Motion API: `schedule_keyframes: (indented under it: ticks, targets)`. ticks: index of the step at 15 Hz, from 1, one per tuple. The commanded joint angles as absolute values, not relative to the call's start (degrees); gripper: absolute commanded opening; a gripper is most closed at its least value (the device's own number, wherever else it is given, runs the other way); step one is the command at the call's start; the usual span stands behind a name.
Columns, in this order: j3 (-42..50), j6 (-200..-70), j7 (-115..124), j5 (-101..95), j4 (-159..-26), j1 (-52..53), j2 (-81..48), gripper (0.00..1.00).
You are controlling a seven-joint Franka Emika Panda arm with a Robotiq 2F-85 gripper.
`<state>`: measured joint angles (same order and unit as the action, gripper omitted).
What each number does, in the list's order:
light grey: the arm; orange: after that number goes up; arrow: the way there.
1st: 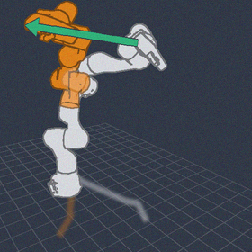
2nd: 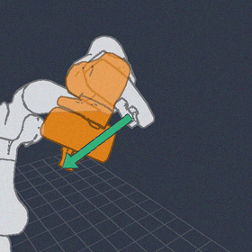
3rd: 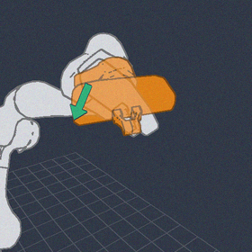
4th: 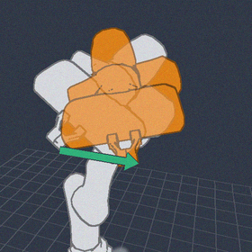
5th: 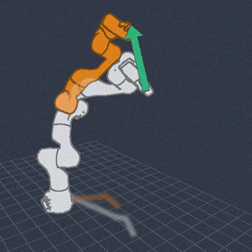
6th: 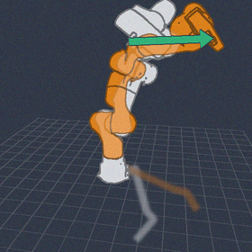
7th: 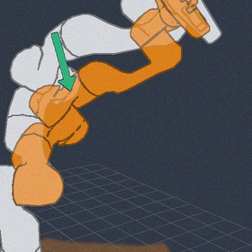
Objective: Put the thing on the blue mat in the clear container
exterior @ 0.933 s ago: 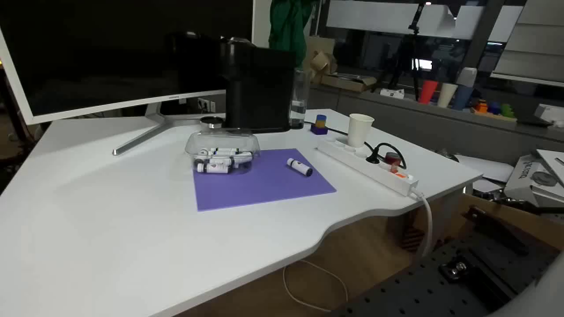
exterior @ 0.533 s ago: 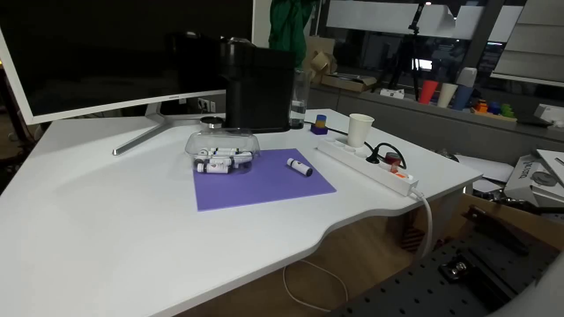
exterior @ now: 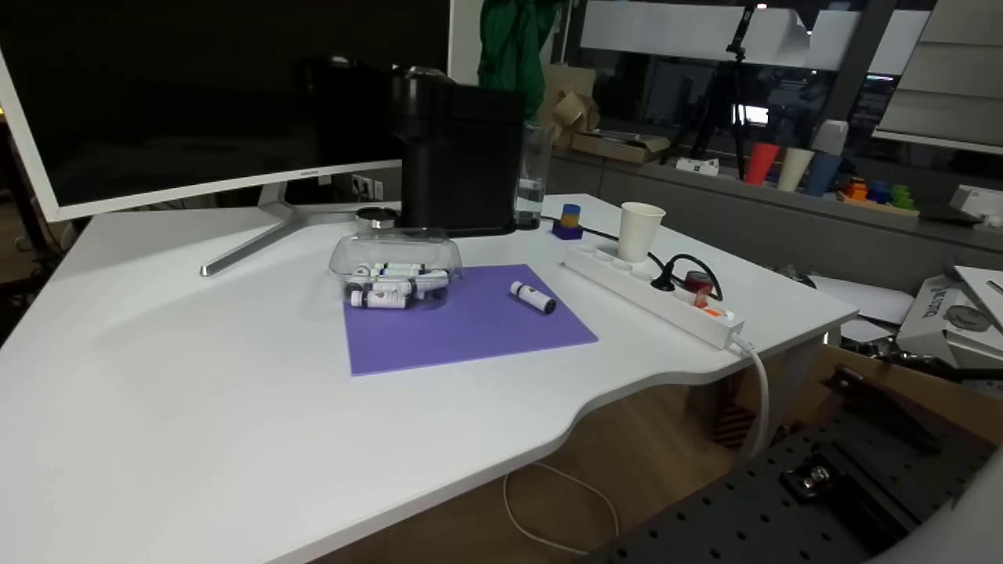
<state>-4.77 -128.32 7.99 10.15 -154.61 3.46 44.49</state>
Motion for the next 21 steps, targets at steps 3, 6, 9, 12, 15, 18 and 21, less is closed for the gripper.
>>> schedule_keyframes:
  ticks: [3,6,9,12,15,18,21]
  targets:
    - [-3.0,-131.5,7.4,8.4,-152.3,0.4,36.8,1.0]
    - [0.7,-132.9,2.2,9.0,-149.9,0.3,27.5,1.0]
    - [4.2,-135.1,-7.6,10.3,-146.5,2.2,16.8,1.0]
    - [3.9,-138.2,-14.0,8.0,-142.4,2.2,7.9,1.0]
    - [2.8,-141.7,-13.4,5.1,-144.1,1.1,7.9,1.0]
    - [1.9,-145.0,-13.2,1.7,-141.5,0.7,2.7,1.0]
    - [2.3,-144.1,-13.7,0.6,-140.3,0.2,1.1,1.0]
